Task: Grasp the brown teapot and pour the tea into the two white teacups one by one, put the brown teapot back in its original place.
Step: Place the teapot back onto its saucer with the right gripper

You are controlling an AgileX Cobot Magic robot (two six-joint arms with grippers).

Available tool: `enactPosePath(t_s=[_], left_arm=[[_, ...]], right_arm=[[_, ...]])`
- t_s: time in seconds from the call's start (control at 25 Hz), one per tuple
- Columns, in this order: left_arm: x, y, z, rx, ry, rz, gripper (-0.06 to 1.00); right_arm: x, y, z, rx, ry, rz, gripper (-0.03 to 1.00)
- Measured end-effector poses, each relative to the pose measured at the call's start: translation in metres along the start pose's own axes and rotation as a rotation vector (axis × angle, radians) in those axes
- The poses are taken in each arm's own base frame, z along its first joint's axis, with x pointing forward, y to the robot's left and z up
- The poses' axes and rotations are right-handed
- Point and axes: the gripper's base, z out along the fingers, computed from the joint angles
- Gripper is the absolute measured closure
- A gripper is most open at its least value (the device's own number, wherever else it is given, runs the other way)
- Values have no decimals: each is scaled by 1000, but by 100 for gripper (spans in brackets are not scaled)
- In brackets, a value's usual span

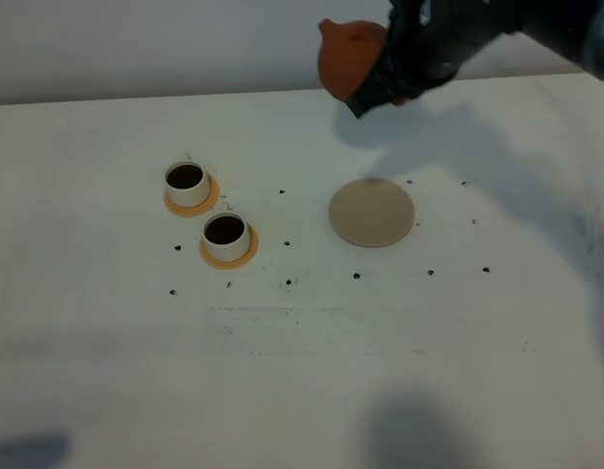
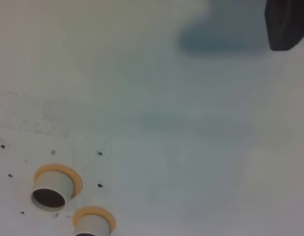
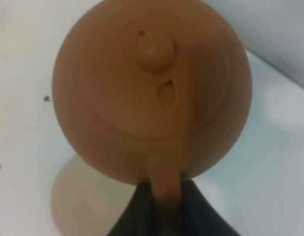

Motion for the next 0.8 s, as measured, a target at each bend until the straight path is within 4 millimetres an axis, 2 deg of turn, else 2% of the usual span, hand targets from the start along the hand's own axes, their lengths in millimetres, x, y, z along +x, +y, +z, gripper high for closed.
enactPosePath(t_s=[0.16, 0.28, 0.44, 0.56, 0.8], left_arm=[[0, 0, 0, 0, 0, 0, 65], [0, 0, 0, 0, 0, 0, 65], [0, 0, 0, 0, 0, 0, 65], [0, 0, 0, 0, 0, 0, 65], [0, 0, 0, 0, 0, 0, 65]], right_arm=[[41, -5, 22, -13, 10, 103, 88], [72, 1, 42, -30, 57, 161, 88], [104, 9, 57, -49, 115, 204, 88], [114, 12, 61, -51, 125, 214, 88], [108, 24, 60, -62, 79, 195, 88]])
